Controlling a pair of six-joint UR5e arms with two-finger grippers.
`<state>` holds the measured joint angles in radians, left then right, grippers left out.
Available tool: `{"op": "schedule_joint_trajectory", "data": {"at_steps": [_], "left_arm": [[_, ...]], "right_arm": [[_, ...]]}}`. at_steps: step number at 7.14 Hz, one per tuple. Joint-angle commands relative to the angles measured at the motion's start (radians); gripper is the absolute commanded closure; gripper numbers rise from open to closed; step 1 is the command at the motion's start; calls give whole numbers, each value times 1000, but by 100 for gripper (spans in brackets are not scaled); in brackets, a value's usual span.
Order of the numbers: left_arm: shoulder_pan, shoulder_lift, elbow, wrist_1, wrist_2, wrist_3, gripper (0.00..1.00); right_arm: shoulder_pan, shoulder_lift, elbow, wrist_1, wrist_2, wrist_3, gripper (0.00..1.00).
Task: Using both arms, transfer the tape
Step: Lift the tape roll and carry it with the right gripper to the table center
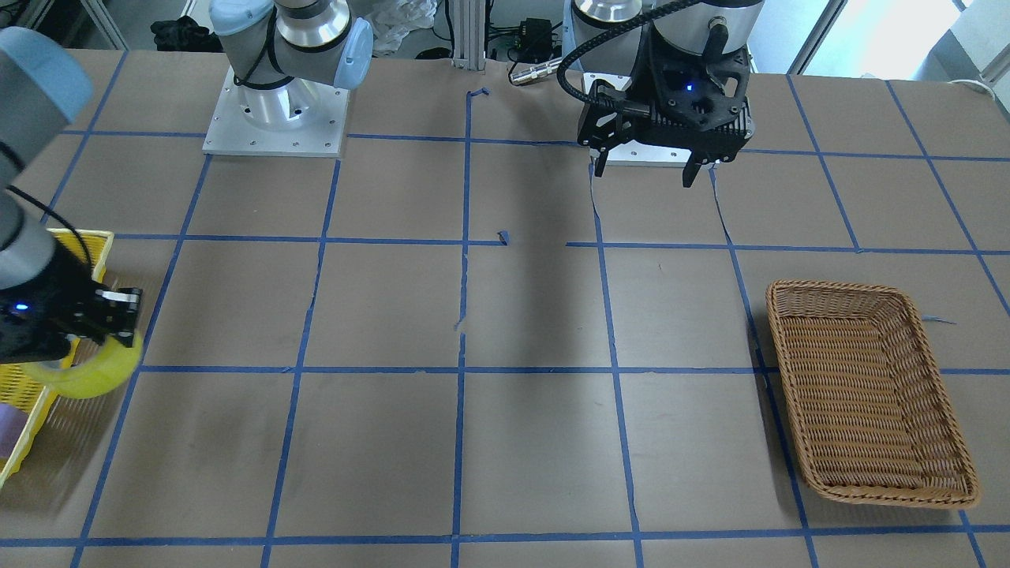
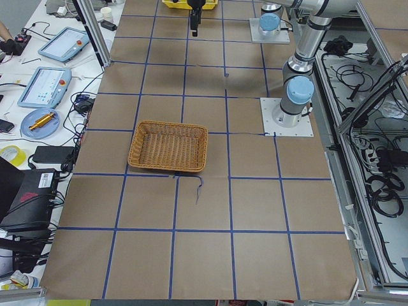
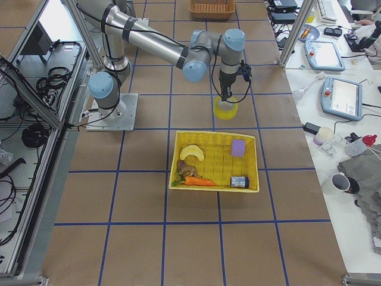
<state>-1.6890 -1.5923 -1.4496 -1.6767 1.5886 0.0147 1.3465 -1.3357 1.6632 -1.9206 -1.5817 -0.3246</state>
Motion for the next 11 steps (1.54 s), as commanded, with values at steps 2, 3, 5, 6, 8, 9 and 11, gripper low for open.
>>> {"op": "schedule_joint_trajectory", "data": {"at_steps": [2,3,5,6,8,9,11], "left_arm": [[0,0,-2,0,1,13,0],[0,0,-2,0,1,13,0],[3,0,-32,18,-4,19,0],[29,-1,-38,18,-4,18,0],[58,-11,-46,17,-7,43,0],[93,-15,-67,18,-16,86,0],[184,-61,-198,98,-97,137,0]], "right_arm": [[398,177,-6,-241,8,553,100],[469,234,-22,-273,9,690,100],[561,294,-84,-282,11,761,100],[591,323,-114,-281,12,813,100],[634,342,-132,-275,60,867,100],[637,342,-131,-271,119,877,100],[634,324,-120,-284,118,840,0]]}}
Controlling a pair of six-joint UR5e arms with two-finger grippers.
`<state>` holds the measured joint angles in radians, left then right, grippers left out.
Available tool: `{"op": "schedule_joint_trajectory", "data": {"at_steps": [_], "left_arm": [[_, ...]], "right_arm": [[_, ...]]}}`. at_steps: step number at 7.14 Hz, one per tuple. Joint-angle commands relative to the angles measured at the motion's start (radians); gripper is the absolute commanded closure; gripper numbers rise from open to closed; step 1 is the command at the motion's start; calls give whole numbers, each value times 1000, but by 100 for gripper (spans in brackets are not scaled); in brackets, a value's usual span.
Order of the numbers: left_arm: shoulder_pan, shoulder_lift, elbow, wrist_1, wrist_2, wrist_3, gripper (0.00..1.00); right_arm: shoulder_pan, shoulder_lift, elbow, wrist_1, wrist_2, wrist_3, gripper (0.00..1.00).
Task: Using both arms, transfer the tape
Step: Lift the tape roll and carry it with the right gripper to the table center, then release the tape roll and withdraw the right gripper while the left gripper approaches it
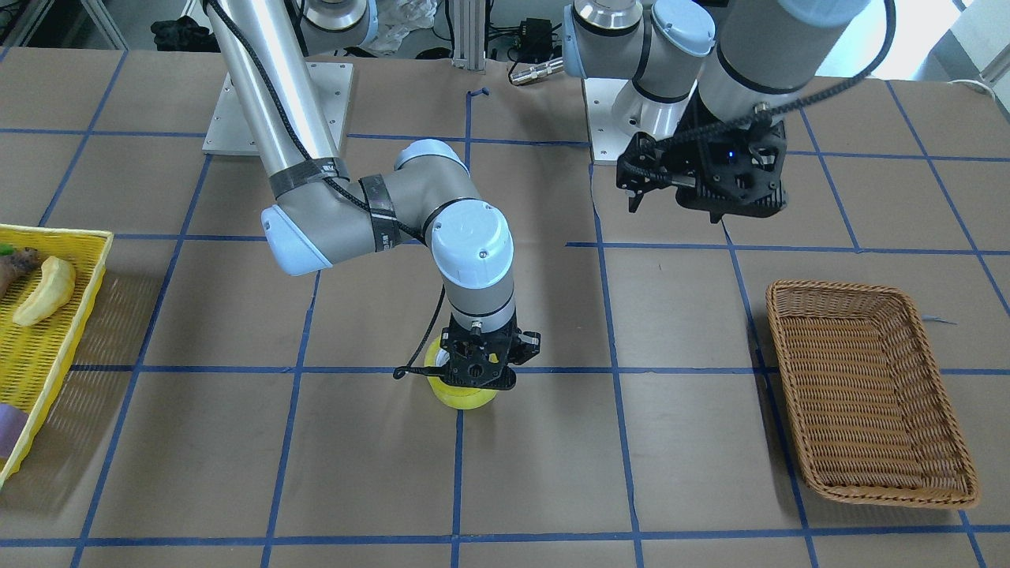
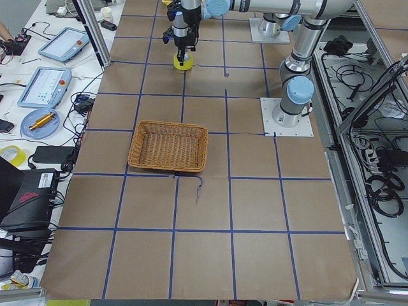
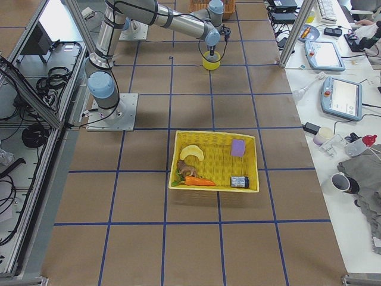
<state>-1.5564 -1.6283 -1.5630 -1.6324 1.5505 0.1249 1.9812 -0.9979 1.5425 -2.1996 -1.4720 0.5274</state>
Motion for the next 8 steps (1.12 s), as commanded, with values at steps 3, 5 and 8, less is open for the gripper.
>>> {"op": "schedule_joint_trajectory", "data": {"at_steps": [3,5,8], "left_arm": [[121,-106,-375,447,-115,29,0],[37,-169,-391,515,-365,-319,0],[-158,-301,-341,802,-328,-813,0]], "right_arm": [[-129,-178,33,146,1,-137,0],[-351,-314,62,341,-11,-516,0],[-507,-500,60,561,-141,-714,0]]}}
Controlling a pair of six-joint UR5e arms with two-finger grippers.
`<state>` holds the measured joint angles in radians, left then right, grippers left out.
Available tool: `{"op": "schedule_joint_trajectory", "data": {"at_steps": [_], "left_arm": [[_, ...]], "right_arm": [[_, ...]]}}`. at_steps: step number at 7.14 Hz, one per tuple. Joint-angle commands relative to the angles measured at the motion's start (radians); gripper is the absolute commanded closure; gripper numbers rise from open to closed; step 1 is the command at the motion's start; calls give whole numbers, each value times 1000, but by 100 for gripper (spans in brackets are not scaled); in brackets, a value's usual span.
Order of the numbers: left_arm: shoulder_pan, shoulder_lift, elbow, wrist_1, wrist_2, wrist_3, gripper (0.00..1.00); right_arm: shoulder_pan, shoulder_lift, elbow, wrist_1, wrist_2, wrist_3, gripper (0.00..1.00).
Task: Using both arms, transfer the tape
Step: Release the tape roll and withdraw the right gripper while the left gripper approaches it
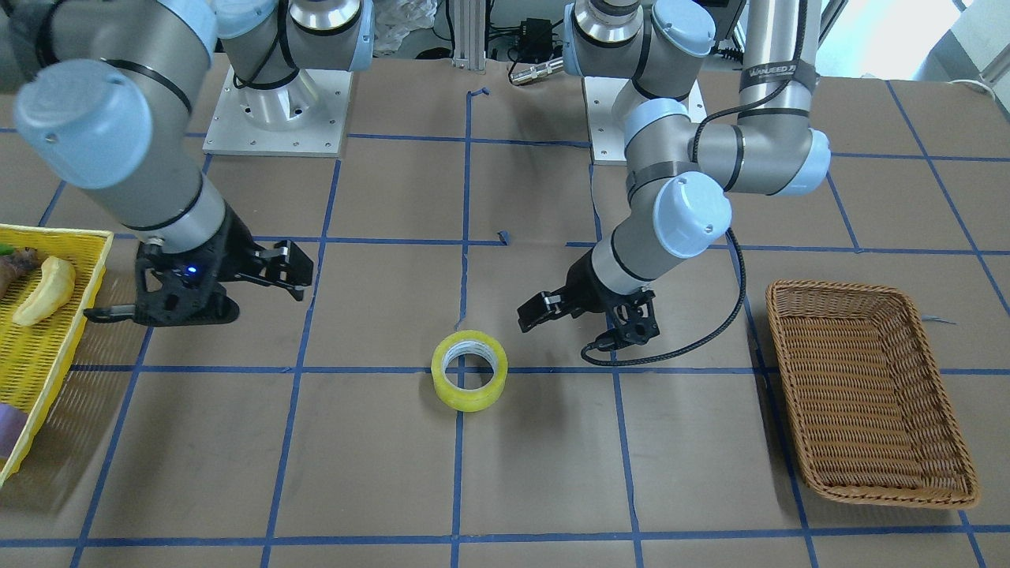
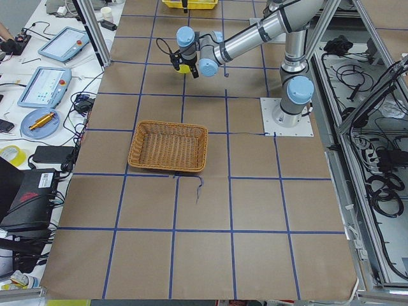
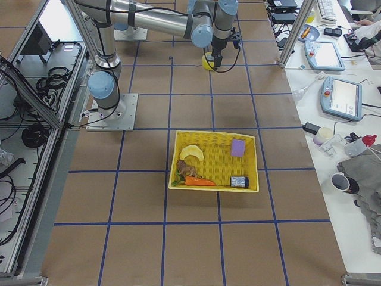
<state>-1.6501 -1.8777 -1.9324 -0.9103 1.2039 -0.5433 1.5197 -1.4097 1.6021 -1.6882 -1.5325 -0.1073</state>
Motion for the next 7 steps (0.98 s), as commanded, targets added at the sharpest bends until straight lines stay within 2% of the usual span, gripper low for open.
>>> {"op": "schedule_joint_trajectory", "data": {"at_steps": [1,2,3,4,5,6,7], "left_arm": [[-118,-102,106,79,98,-221,0],[-154,-153,154,79,177,-240,0],[-160,-179,162,82,181,-233,14],[-168,-190,164,82,181,-227,57],[-178,-196,162,83,178,-190,88],[-183,-198,164,74,181,-160,100],[-182,-181,165,68,184,-36,100]], "right_arm": [[-44,-110,2,61,-90,-69,0],[-46,-110,1,59,-92,-69,0],[-44,-110,-11,56,-93,-69,0],[-29,-121,-2,61,-77,-37,0],[0,-129,-2,62,-77,47,0],[43,-135,-1,62,-80,54,0],[69,-137,-2,61,-89,67,0]]}}
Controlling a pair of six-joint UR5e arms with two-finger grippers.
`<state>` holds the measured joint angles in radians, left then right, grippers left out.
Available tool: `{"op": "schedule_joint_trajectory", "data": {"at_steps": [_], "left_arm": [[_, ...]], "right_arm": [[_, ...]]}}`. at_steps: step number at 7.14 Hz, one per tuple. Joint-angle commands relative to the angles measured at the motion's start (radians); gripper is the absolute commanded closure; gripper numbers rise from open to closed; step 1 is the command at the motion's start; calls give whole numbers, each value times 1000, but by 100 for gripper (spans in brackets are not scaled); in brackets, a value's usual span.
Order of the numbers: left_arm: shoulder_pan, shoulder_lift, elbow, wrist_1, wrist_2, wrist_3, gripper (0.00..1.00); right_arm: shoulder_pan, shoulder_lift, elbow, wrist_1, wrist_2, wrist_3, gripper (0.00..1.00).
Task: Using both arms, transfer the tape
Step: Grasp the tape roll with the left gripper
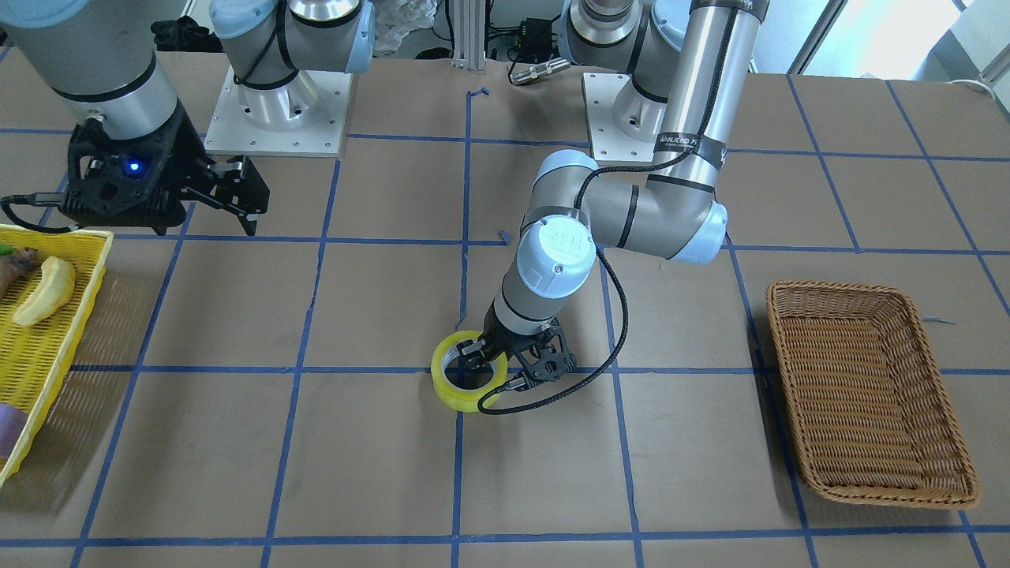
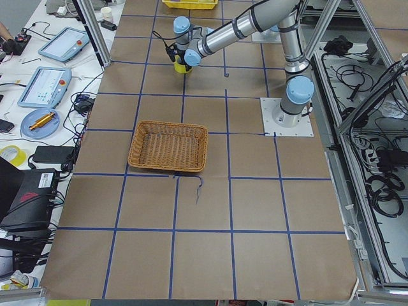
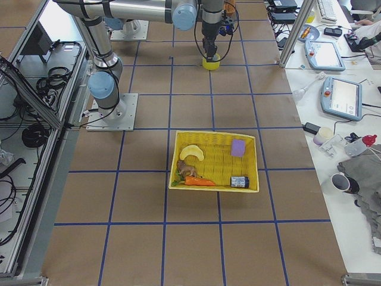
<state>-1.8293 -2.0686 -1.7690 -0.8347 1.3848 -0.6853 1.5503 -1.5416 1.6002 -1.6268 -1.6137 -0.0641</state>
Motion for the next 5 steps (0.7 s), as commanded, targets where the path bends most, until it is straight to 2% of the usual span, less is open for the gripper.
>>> {"op": "schedule_joint_trajectory", "data": {"at_steps": [1,2,3,4,5], "left_arm": [[16,39,11,-94,17,233,100],[75,70,58,-213,108,351,100],[134,103,136,-423,159,498,100],[200,128,184,-536,254,667,100],[275,149,192,-549,337,787,100]], "right_arm": [[40,-3,-5,-1,-8,27,0],[37,-5,-6,-2,-8,26,0],[36,-12,-5,-5,-6,26,0],[34,-15,-5,-13,-6,26,0],[33,-14,-5,-18,-8,11,0]]}}
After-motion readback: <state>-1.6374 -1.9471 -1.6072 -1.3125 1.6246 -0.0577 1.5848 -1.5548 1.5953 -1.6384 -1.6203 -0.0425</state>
